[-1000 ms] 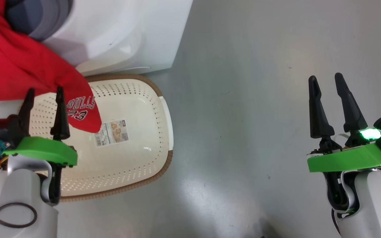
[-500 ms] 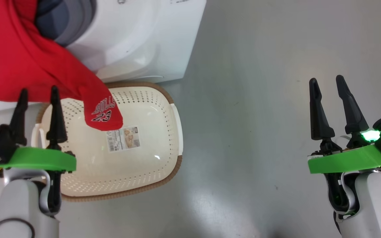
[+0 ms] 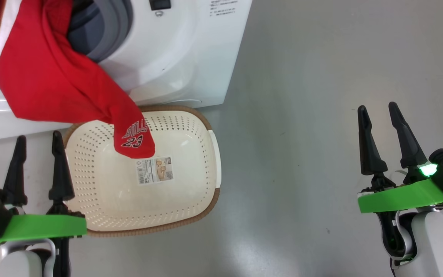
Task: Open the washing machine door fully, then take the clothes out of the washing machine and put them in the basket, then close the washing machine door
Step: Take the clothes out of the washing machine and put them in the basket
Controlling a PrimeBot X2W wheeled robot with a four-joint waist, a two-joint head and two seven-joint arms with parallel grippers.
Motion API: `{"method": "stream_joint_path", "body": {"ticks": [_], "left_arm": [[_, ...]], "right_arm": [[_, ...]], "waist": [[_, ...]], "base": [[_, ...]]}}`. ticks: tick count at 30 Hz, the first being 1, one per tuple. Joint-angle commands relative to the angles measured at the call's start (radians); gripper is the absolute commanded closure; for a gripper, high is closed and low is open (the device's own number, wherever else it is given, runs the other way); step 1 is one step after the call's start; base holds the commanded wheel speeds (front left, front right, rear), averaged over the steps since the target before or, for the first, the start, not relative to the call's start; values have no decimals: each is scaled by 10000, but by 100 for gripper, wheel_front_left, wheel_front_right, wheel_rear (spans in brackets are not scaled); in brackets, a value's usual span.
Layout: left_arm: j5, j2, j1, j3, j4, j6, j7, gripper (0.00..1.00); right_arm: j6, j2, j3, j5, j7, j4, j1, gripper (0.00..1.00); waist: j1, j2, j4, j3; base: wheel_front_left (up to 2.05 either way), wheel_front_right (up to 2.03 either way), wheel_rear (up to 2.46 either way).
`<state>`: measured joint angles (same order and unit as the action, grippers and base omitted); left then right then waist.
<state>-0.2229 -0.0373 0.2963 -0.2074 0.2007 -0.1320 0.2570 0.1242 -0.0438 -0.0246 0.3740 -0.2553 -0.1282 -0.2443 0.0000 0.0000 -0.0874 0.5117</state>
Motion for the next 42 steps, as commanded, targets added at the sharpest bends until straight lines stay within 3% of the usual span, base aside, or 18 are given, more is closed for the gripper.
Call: {"method": "stream_joint_path", "body": {"ticks": [1, 15, 29, 42], "left_arm": [[-112, -146, -252, -312, -354, 13, 48, 0], [85, -131, 838, 117, -608, 13, 48, 0], [1195, -766, 4614, -78, 2786, 239, 48, 0], [1831, -1823, 7495, 30, 6391, 947, 48, 0]], "right_arm": [[65, -64, 147, -131, -65, 222, 187, 0], [65, -64, 117, -117, -65, 239, 191, 0], [65, -64, 321, 160, -65, 253, -130, 0], [65, -64, 400, 437, -65, 301, -385, 0]], "waist": [[0, 0, 35, -22], [0, 0, 83, 101], [0, 0, -393, 657], [0, 0, -931, 1153]], "base": [[0, 0, 0], [0, 0, 0], [0, 0, 0], [0, 0, 0]]}}
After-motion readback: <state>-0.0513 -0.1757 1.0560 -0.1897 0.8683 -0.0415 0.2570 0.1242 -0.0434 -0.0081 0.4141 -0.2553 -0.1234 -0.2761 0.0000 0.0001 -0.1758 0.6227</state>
